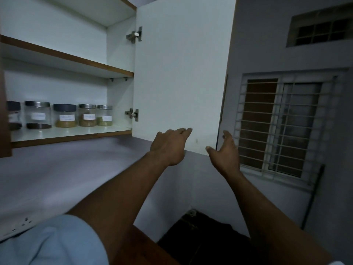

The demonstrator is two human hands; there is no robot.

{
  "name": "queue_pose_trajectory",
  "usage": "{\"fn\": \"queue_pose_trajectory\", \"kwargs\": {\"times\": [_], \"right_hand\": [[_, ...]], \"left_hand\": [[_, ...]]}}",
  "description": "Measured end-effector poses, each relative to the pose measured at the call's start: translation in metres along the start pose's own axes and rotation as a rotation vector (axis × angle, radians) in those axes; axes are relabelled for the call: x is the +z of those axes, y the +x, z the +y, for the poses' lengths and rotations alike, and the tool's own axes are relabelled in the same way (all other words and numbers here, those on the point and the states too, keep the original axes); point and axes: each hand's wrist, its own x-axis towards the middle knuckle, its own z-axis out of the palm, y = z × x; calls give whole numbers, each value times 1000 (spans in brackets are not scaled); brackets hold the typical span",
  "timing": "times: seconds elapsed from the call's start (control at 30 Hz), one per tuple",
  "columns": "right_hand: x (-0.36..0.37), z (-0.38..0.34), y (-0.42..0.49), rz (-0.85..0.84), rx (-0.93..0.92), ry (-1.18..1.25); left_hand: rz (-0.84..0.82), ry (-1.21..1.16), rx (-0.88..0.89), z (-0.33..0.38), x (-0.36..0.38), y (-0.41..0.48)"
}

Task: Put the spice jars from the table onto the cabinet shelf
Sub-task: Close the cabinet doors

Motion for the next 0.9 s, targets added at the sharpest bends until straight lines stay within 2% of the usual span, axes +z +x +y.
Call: {"fn": "queue_pose_trajectory", "kwargs": {"times": [0.07, 0.1, 0.23, 0.37, 0.5, 0.57, 0.77, 0.9], "right_hand": [[1, 12, 6, -131, 3, 88], [1, 17, 7, -135, 1, 107], [6, 17, 3, 38, 11, 111], [20, -6, -34, 162, -149, 238], [33, -28, -76, 94, -394, 342], [46, -43, -91, 50, -466, 351], [96, -95, -121, -47, -523, 380], [140, -139, -138, -93, -520, 397]], "left_hand": [[1, -9, 9, 5, 2, 3], [3, -19, 9, 7, 2, 4], [51, -109, -2, -3, 0, 2], [190, -247, -43, -15, -7, -12], [390, -465, 7, -15, -20, -24], [499, -535, -45, -22, -28, -31], [670, -399, -173, -72, -46, -73], [698, -264, -255, -115, -60, -109]]}}
